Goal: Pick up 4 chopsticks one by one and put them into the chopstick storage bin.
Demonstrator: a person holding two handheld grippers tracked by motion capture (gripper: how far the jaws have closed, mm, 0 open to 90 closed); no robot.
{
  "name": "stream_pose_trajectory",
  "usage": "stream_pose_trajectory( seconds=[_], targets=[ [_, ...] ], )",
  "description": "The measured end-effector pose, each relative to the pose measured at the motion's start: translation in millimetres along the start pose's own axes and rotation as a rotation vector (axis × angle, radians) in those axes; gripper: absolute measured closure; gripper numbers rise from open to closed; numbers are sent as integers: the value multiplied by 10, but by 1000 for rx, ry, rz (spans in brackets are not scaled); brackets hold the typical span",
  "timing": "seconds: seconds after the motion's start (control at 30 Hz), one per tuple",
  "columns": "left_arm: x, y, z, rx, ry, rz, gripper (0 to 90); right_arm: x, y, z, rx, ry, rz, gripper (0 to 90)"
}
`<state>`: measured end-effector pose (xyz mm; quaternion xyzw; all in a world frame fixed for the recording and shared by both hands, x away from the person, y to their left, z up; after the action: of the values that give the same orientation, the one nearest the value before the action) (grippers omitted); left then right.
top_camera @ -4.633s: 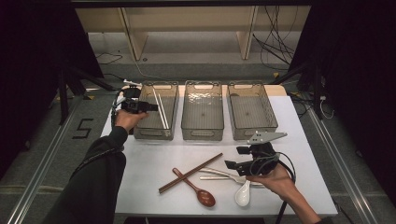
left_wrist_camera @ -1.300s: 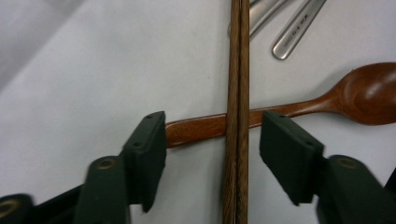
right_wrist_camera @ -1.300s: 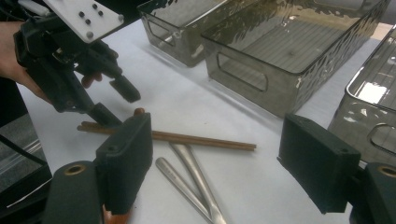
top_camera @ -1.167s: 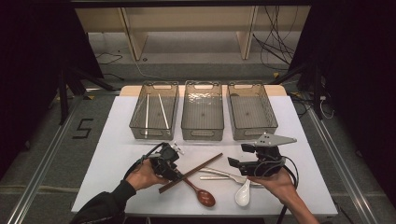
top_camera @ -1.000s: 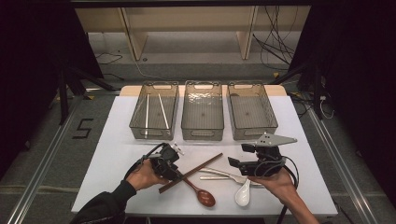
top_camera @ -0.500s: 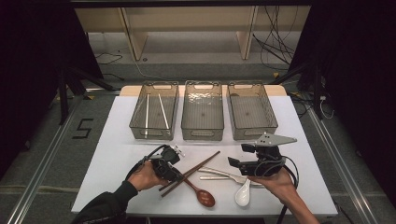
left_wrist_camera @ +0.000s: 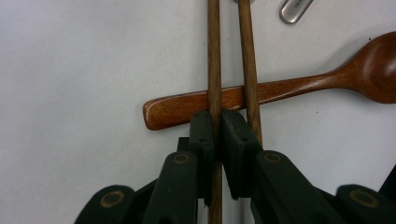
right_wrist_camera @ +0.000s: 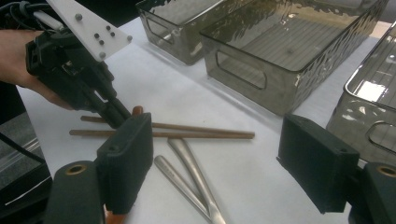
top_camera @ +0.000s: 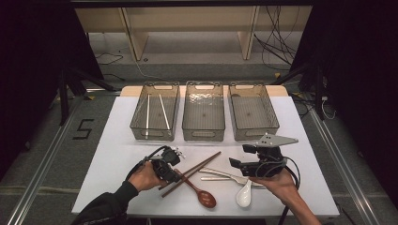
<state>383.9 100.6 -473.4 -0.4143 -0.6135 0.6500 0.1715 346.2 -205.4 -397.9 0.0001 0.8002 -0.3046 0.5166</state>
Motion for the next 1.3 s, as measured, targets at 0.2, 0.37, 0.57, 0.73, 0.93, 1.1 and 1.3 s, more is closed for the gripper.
stream_pose_trajectory(
  seconds=[0.2, 0.37, 0.57, 0.73, 0.93, 1.1, 1.3],
  targets=[
    [0, -35, -40, -17, -1, 18, 837, 0, -2, 1, 0, -1, 0, 274],
    [0, -132, -95, -30, -11, 72, 838, 1, -3, 7, -1, -2, 4, 274],
    [-22, -345, -188, -54, -35, 153, 838, 0, -4, 9, 0, -1, 7, 274],
    [-28, -458, -279, -70, -70, 213, 838, -1, -6, 10, 2, 1, 10, 274],
    [-28, -597, -431, -85, -105, 277, 838, -4, -24, 18, 6, 2, 22, 274],
    [-20, -759, -627, -99, -183, 355, 838, -6, -33, 23, 9, 5, 32, 274],
    [-23, -897, -839, -126, -232, 414, 838, -11, -33, 24, 12, 9, 38, 274]
  ],
)
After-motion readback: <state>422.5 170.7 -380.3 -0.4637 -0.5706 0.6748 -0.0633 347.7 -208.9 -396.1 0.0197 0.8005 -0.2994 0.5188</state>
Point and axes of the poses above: each handheld gripper's, and its own axes: y roughly forward along the jaws, x roughly out of its underside, z roughly to its right, the point moved 1 cm from there along y, roughly forward along the jaws, and after that the axes turned 15 degrees about -x, right-handed, at the moved point
